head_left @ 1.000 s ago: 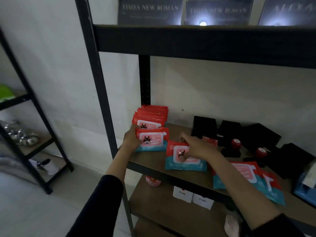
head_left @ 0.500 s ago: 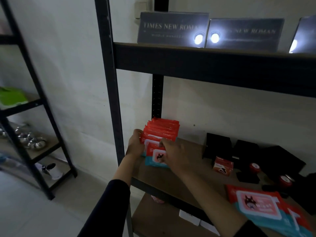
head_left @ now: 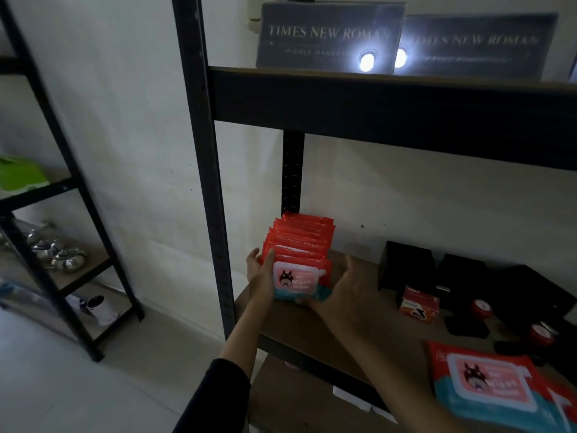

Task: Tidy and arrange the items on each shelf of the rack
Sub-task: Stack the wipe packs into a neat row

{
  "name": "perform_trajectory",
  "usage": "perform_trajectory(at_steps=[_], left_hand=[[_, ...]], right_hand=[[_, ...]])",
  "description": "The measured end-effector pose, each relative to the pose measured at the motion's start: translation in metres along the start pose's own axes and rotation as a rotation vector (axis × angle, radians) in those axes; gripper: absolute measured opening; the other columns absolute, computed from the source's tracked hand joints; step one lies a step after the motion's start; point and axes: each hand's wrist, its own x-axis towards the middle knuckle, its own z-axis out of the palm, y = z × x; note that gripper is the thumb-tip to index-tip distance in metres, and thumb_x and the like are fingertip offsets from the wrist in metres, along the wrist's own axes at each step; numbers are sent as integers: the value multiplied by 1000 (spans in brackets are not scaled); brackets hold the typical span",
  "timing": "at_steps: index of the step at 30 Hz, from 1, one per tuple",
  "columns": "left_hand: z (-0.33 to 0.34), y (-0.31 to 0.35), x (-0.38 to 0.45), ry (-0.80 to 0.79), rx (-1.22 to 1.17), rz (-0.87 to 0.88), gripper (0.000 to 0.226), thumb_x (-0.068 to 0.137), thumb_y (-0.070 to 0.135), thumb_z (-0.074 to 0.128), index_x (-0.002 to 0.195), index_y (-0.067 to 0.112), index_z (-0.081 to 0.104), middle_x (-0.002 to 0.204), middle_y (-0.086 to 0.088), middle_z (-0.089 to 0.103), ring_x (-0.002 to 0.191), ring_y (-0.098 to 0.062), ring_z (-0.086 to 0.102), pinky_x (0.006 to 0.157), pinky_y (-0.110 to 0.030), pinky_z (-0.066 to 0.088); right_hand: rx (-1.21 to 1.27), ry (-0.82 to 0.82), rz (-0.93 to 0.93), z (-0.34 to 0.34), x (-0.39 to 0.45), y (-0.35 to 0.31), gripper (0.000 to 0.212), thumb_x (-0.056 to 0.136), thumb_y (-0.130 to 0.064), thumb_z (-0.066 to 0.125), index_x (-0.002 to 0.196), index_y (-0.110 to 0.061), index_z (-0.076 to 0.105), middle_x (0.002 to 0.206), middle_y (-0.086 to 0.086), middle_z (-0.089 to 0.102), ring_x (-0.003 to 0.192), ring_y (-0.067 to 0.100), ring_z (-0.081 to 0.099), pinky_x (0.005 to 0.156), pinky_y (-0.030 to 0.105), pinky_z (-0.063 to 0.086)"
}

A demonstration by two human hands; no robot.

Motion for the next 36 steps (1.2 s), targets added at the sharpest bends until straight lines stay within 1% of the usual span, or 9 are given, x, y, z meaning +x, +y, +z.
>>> perform_trajectory(at_steps=[4,6,11,15,17,20,27,31,36], left_hand=[[4,-11,5,23,62,11,54,90,43,57,134,18,41,125,-11,57,98,-26,66,69,-31,58],[4,-11,5,30,45,33,51,91,41,57,133,18,41,124,-9,57,99,-25,66,71,-31,58],[4,-8,11,20,30,109,43,93,38,54,126,18,35,126,-12,51,104,-24,63,79,-34,58],[4,-5,19,26,30,111,35,96,32,52,122,19,33,125,-10,49,99,-18,63,71,-23,56],[2,-9,22,7,40,113,38,95,35,52,124,20,33,126,-10,49,102,-21,63,76,-29,57],[1,-9,21,13,65,116,52,92,43,54,133,21,31,131,-10,49,108,-23,61,87,-40,56],[23,7,-4,268,292,387,50,97,36,49,140,14,34,146,-12,31,136,-23,32,109,-35,33],[55,15,-32,292,400,613,50,94,35,44,131,2,42,133,-17,44,128,-29,36,109,-25,16],[114,-14,-93,36,449,658,38,93,33,46,119,5,49,124,-22,48,117,-26,37,107,-32,24]], right_hand=[[179,-247,53,3,-4,-11,102,59,-54,86,139,-19,33,132,1,47,118,15,50,107,41,41],[363,-174,25,6,-18,-27,96,65,-57,81,137,-20,31,139,4,45,115,7,48,110,35,39],[410,9,7,23,-35,-48,73,91,-19,65,151,-17,22,148,1,39,136,14,39,111,25,35],[413,73,-54,25,-28,-51,80,92,-10,62,153,-12,10,152,1,29,135,4,30,93,-8,25],[371,61,-71,29,-26,-51,87,91,-19,65,154,-17,6,155,-2,24,140,5,25,106,2,23],[367,56,-80,29,-24,-44,96,85,-40,69,154,-26,4,157,-5,20,142,9,23,118,37,23],[366,179,-178,-45,-46,-42,64,91,-20,65,144,-18,31,139,-13,36,127,0,37,102,5,34],[310,389,-270,-102,-58,-21,47,91,-13,58,135,-18,40,132,-3,46,121,9,48,103,32,44],[221,634,-311,-175,-88,20,32,87,-3,57,117,-13,55,115,1,54,104,13,54,93,29,46]])
